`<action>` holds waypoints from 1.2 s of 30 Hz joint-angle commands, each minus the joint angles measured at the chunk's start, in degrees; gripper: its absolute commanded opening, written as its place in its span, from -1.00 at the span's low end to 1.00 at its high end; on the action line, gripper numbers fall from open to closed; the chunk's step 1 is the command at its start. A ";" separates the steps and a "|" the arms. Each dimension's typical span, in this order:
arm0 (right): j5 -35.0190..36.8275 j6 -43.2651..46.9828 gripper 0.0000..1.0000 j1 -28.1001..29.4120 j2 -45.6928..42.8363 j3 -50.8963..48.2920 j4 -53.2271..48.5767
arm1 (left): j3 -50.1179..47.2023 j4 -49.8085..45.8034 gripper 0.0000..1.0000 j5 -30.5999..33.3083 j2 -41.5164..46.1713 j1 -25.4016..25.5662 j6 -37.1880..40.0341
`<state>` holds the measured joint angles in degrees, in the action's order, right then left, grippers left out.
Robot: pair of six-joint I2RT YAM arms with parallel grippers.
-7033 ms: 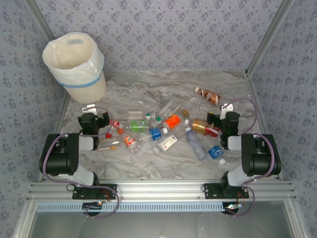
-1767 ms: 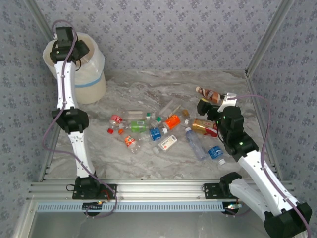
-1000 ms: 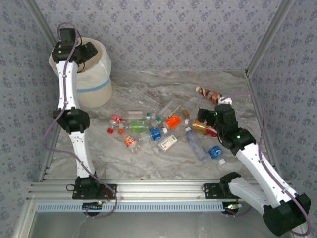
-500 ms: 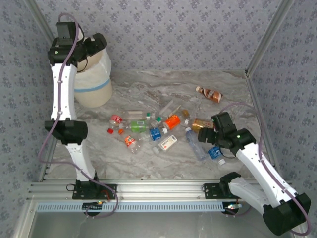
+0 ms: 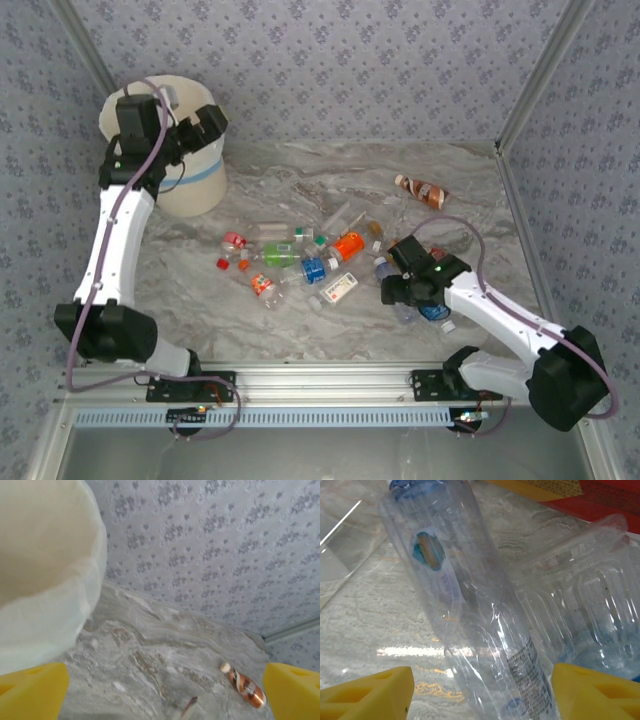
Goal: Put the plastic bottles in the bin
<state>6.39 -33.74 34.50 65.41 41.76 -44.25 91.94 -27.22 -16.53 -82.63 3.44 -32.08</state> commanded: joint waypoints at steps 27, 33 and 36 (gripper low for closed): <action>12.84 -7.13 0.09 8.78 5.47 -2.40 10.11 | -20.75 10.18 0.99 -2.53 9.16 12.29 -3.83; 14.39 -4.82 0.02 9.36 -3.08 0.58 12.47 | -25.21 18.60 0.99 -3.19 7.36 14.39 -9.17; 11.80 -0.18 0.00 9.42 -4.00 3.01 17.02 | -27.91 25.89 0.99 -8.00 4.87 14.73 -13.82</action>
<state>18.04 -38.09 43.44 62.19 41.67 -31.18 65.84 -9.28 -20.95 -75.35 17.80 -41.39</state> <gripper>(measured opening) 0.517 0.994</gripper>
